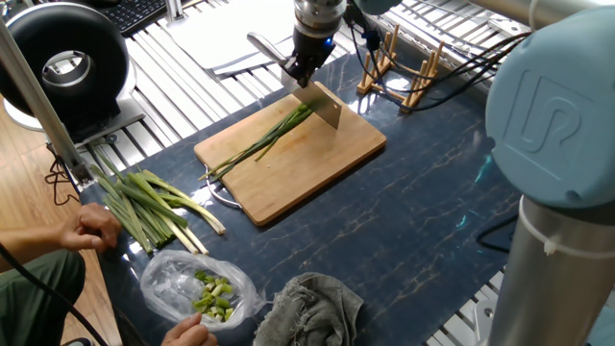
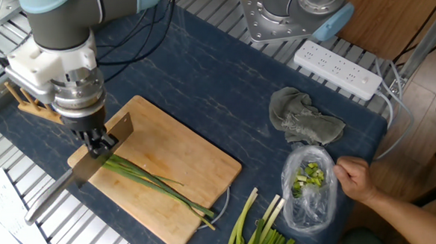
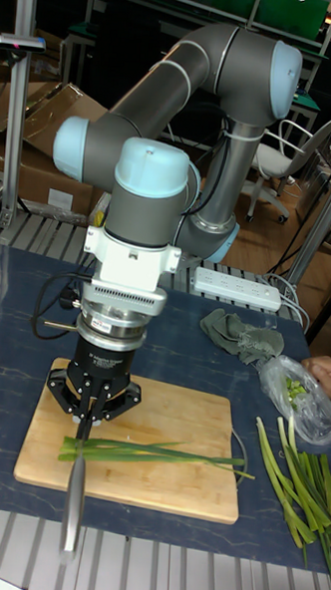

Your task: Chop the scallions

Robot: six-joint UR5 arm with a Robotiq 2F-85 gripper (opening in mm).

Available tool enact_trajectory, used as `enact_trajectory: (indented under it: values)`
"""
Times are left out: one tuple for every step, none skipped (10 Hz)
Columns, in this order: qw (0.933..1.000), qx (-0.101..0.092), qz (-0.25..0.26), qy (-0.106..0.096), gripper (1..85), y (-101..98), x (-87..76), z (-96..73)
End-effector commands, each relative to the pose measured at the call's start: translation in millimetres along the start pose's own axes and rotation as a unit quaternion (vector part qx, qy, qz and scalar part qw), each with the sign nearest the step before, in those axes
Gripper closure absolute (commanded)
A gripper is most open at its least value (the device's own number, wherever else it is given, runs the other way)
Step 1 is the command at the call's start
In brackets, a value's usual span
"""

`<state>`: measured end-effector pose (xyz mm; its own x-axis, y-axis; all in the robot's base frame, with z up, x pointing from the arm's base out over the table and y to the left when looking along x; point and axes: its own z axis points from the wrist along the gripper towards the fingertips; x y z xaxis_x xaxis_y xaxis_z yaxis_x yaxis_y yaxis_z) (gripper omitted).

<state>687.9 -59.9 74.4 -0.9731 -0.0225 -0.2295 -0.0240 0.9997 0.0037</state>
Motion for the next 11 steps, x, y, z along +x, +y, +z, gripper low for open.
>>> enact_trajectory:
  values:
    - [1.0, -0.006, -0.002, -0.005, 84.3, 0.0, -9.4, -2.5]
    - [0.9999, -0.011, -0.004, -0.004, 84.3, -1.1, -6.6, -3.0]
    - [0.9999, -0.01, -0.004, -0.003, 84.3, 0.7, -4.8, -1.4]
    - [1.0, -0.006, -0.001, -0.005, 84.3, 3.9, -4.9, 1.7]
    - [1.0, -0.004, 0.0, -0.005, 84.3, 5.8, -6.0, 2.9]
    - [1.0, -0.005, -0.001, -0.005, 84.3, 6.3, -6.1, 2.6]
    - [0.9999, -0.01, -0.005, 0.001, 84.3, 7.1, -3.5, 2.1]
    - [0.9998, -0.014, -0.009, 0.005, 84.3, 7.7, -0.4, 2.0]
    - [0.9997, -0.017, -0.011, 0.016, 84.3, 8.6, 5.5, 0.4]
    - [0.9994, -0.019, -0.012, 0.027, 84.3, 9.5, 11.6, -1.9]
    - [0.9989, -0.019, -0.012, 0.041, 84.3, 8.4, 17.6, -3.8]
